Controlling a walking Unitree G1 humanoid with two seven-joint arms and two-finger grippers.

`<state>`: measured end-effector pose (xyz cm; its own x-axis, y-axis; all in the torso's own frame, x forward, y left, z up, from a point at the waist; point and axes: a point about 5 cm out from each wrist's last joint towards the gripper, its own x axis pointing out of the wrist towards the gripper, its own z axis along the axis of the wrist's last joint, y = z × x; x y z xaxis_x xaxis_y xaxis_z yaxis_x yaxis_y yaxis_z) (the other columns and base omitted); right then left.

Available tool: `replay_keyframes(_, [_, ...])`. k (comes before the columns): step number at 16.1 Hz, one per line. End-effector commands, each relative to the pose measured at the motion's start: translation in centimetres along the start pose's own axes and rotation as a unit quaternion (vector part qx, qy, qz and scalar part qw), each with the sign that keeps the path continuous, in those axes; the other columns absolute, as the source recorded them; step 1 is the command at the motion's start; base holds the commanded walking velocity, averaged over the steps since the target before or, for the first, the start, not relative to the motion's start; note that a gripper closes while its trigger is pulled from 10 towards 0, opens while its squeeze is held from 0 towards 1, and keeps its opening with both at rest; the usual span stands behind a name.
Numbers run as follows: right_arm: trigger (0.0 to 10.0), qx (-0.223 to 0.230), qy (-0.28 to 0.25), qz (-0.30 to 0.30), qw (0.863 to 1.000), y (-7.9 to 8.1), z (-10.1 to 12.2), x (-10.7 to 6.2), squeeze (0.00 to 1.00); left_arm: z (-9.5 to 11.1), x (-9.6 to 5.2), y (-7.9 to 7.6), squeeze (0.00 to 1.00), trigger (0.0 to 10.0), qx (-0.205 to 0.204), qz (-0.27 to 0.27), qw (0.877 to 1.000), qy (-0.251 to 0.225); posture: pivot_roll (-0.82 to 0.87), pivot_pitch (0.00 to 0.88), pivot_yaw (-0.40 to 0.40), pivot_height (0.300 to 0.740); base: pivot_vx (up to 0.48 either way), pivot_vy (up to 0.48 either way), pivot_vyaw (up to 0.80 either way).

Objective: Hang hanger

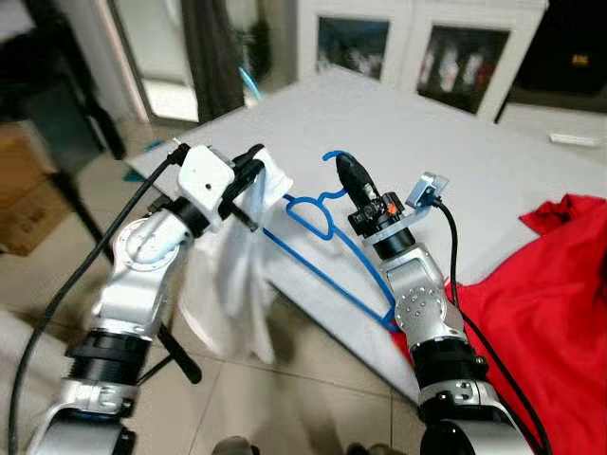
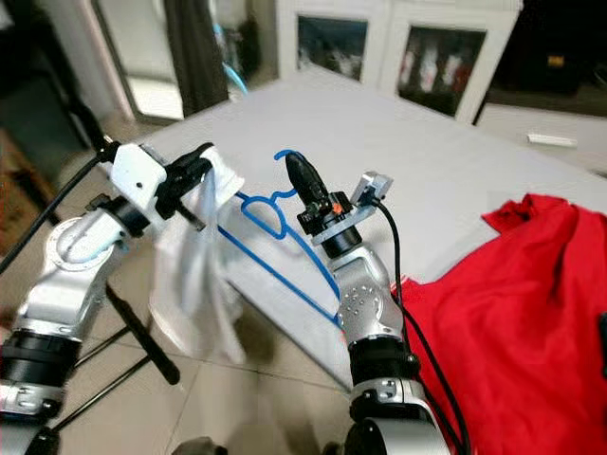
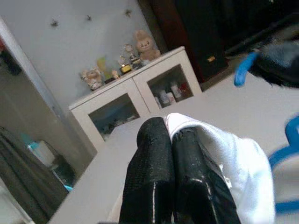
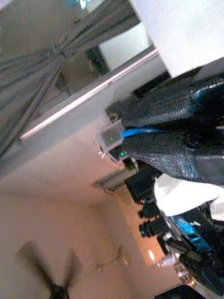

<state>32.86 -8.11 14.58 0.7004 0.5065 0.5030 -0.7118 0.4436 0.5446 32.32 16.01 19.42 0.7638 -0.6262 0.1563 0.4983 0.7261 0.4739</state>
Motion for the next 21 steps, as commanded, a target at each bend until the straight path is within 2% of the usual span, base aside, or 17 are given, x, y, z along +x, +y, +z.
replay_keyframes(1, [10.0,0.005,-0.011,0.018,1.0,0.8,0.1,1.2,0.0,0.9,0.3,0.8,0.0,10.0,0.021,-0.029,0.999,-0.015,0.08,0.0,0.026,0.74,0.0,0.0,0.0])
replay_keyframes(4, [10.0,0.0,-0.003,0.028,1.0,1.0,0.0,1.4,0.0,0.2,-0.7,3.4,0.0,10.0,0.09,-0.084,0.991,0.048,0.08,0.0,0.026,0.74,0.0,0.0,0.0])
replay_keyframes(7, [10.0,-0.001,-0.002,0.03,1.0,1.0,-0.1,1.4,0.0,-0.1,-1.2,4.8,0.0,10.0,0.109,-0.093,0.987,0.074,0.08,0.0,0.026,0.74,0.0,0.0,0.0])
replay_keyframes(8, [10.0,-0.003,0.0,0.033,0.999,1.1,-0.1,1.4,0.0,-0.1,-1.5,6.2,0.0,10.0,0.127,-0.1,0.982,0.093,0.08,0.0,0.028,0.74,0.0,0.0,0.0])
replay_keyframes(9, [10.0,-0.004,0.001,0.034,0.999,1.1,-0.2,1.4,0.0,-0.1,-1.5,6.7,0.0,10.0,0.135,-0.104,0.98,0.099,0.08,0.0,0.028,0.74,0.0,0.0,0.0])
replay_keyframes(14, [10.0,-0.003,0.001,0.049,0.999,1.5,-0.2,1.7,0.0,0.2,-0.7,8.4,0.0,10.0,0.149,-0.106,0.978,0.1,0.08,0.0,0.028,0.74,0.0,0.0,0.0])
replay_keyframes(18, [10.0,-0.003,0.001,0.049,0.999,1.5,-0.2,1.7,0.0,0.2,-0.7,8.4,0.0,10.0,0.149,-0.106,0.978,0.1,0.08,0.0,0.028,0.74,0.0,0.0,0.0])
replay_keyframes(19, [10.0,-0.01,0.012,0.076,0.997,2.4,-0.9,2.1,0.0,0.6,-0.2,8.9,0.0,10.0,0.184,-0.135,0.967,0.112,0.07,0.0,0.034,0.74,0.0,0.0,0.0])
replay_keyframes(20, [10.0,-0.023,0.019,0.096,0.995,3.4,-1.6,2.6,0.0,1.2,0.2,9.4,0.0,10.0,0.224,-0.174,0.95,0.129,0.07,0.0,0.034,0.74,0.0,0.0,0.0])
replay_keyframes(21, [10.0,-0.04,0.019,0.101,0.994,3.8,-1.9,2.9,0.0,1.5,0.3,9.5,0.0,10.0,0.245,-0.197,0.939,0.137,0.08,0.0,0.035,0.74,0.0,0.0,0.0])
